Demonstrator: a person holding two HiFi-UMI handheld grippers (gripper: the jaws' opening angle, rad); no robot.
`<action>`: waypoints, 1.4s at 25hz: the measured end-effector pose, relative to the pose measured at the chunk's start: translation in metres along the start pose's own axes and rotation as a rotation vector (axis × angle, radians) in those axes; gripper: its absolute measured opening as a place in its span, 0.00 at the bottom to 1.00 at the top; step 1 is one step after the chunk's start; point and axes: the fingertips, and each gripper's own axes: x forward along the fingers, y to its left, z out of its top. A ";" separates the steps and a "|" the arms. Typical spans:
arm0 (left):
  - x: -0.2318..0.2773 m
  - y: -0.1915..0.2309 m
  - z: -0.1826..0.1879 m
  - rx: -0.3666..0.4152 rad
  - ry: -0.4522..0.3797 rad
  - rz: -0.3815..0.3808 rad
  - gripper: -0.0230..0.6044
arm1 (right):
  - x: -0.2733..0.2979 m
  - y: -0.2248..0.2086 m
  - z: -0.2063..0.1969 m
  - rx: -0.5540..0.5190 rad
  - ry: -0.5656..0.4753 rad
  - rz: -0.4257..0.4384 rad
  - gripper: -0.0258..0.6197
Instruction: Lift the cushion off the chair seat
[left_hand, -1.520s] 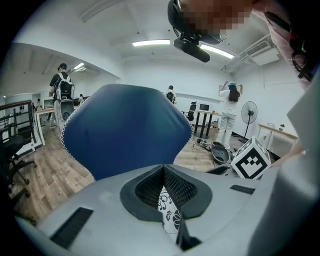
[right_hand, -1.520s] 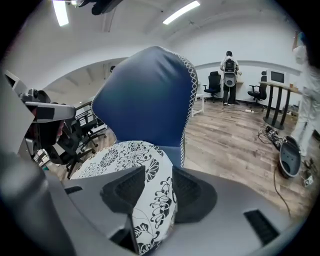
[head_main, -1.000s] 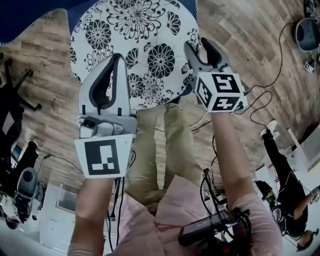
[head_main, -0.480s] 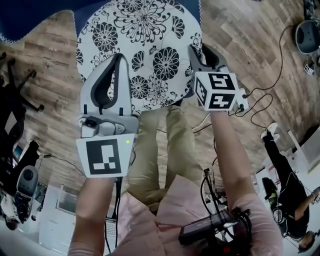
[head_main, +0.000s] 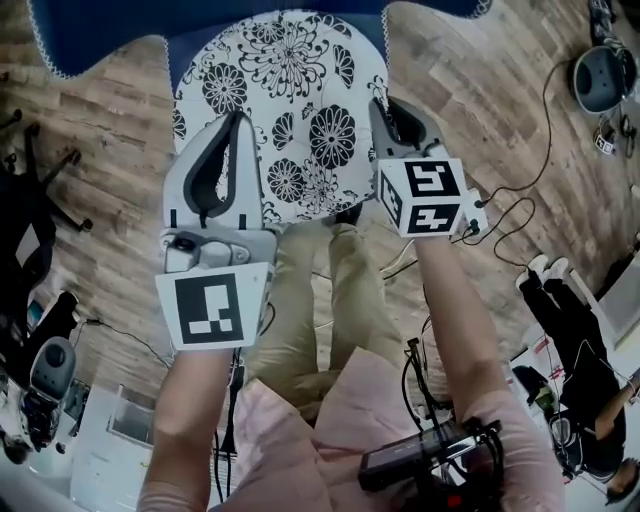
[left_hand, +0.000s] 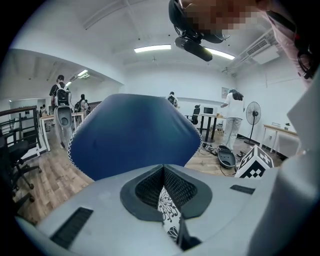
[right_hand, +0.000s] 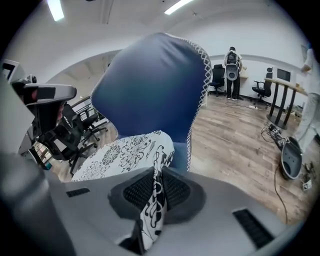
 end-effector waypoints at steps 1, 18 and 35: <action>-0.003 0.001 0.006 0.001 -0.006 0.003 0.05 | -0.005 0.004 0.006 -0.006 -0.006 0.005 0.10; -0.092 -0.011 0.087 0.005 -0.137 0.119 0.05 | -0.103 0.065 0.091 -0.168 -0.167 0.074 0.09; -0.177 -0.039 0.173 0.053 -0.299 0.180 0.05 | -0.238 0.118 0.159 -0.272 -0.332 0.117 0.08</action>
